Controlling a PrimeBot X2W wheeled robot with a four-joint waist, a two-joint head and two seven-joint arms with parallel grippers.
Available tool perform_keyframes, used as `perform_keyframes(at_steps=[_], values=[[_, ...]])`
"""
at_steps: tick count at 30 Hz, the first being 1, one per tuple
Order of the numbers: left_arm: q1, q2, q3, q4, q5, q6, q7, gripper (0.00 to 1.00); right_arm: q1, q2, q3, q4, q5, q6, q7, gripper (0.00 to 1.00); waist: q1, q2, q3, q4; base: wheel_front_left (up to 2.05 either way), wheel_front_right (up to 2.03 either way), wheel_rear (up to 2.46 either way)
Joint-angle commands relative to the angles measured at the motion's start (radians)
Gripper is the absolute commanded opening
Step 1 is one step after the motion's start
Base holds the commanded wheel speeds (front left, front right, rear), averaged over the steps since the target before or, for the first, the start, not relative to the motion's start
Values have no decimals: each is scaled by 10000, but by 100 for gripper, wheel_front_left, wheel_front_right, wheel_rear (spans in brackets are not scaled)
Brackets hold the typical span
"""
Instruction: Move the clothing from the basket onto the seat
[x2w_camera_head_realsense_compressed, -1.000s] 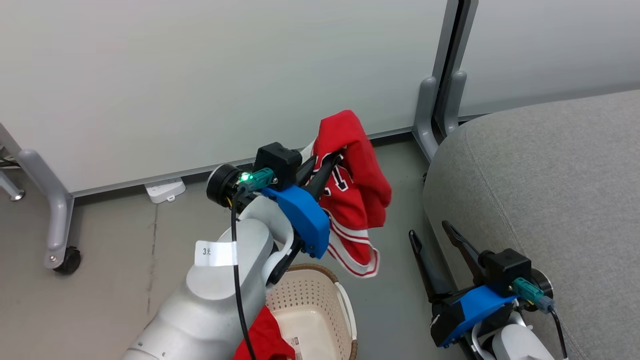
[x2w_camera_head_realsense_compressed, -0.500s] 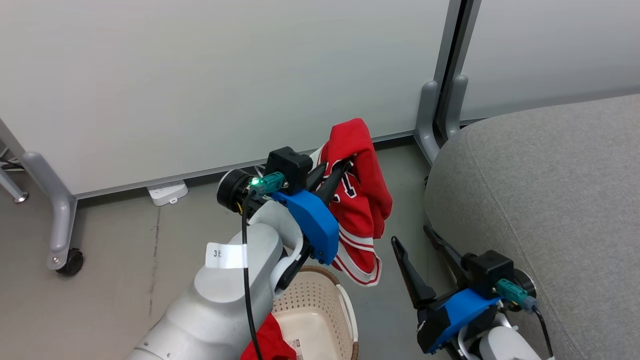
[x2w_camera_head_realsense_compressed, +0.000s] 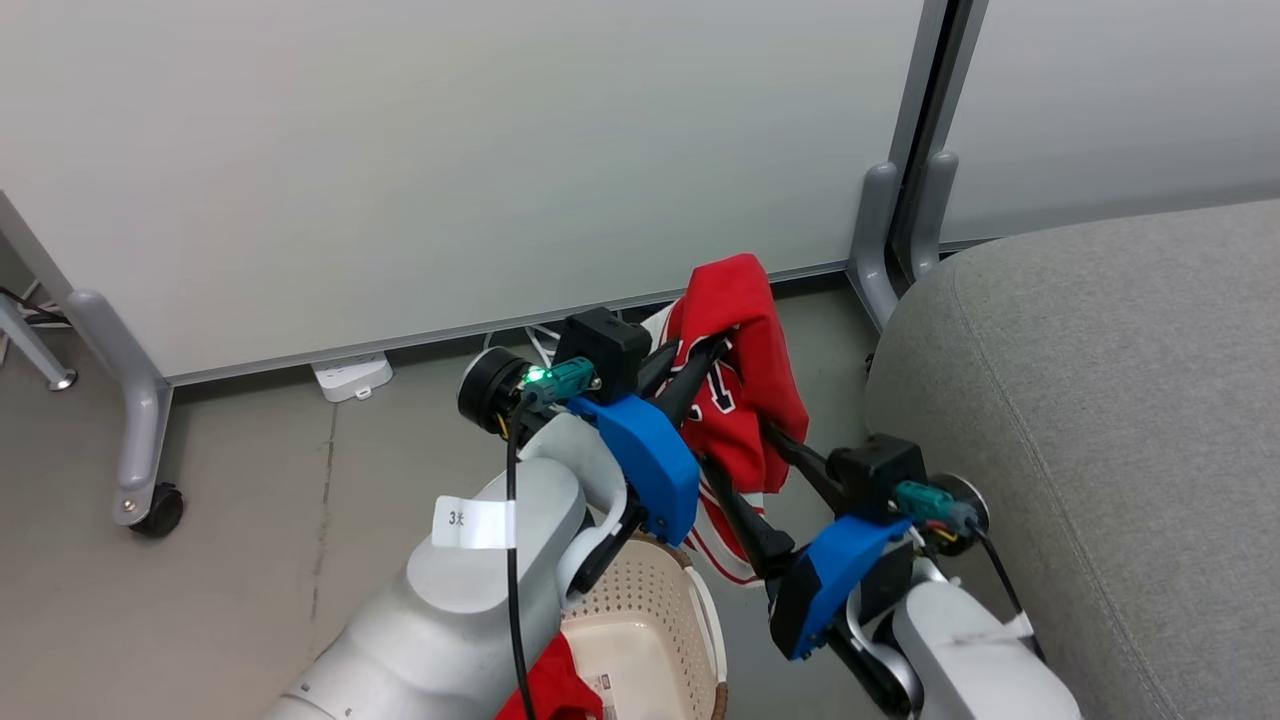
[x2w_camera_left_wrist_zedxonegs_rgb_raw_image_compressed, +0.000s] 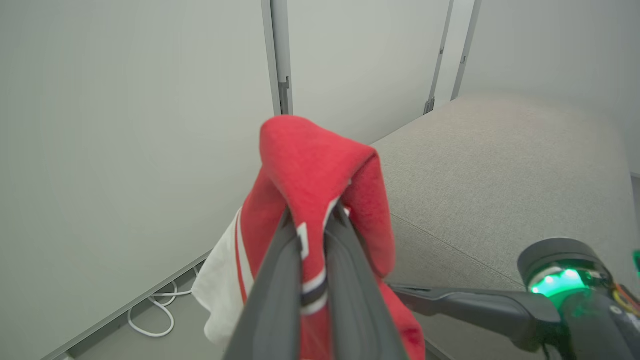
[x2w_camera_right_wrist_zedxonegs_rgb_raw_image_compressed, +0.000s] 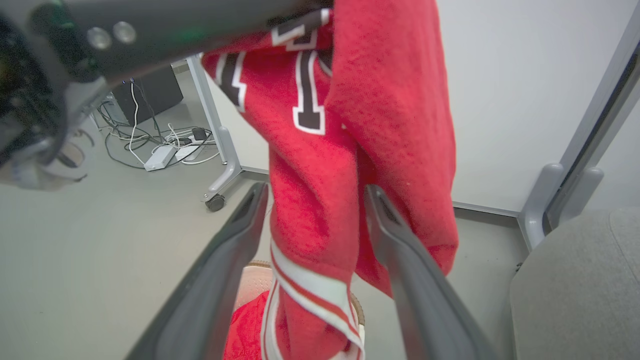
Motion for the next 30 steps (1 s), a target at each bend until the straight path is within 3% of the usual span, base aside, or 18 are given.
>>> perform_keyframes(at_steps=[1,6,7,8,9,30], values=[[-203,-4,-62,-62,-69,19,-61,0,-282,-36,54,139,72,1,-35,100,0,0,3,11,0,0,0],[-206,-1,-329,-186,-281,72,-102,0,-1099,-34,662,1179,426,1,-20,100,0,0,-23,71,0,0,0],[-212,-2,-384,-197,-329,92,-115,0,-1240,-36,786,1380,453,1,24,51,0,0,-32,80,0,0,0],[-224,-6,-428,-207,-357,91,-118,0,-1377,-36,888,1563,483,1,28,16,0,0,-40,90,0,0,0],[-237,-6,-466,-214,-402,103,-121,0,-1479,-36,970,1738,516,1,29,0,0,0,-47,103,0,0,0],[-432,-3,-785,132,-1044,182,-376,0,-2229,-34,1594,2983,1055,1,-783,0,0,0,-109,-30,0,0,0]])
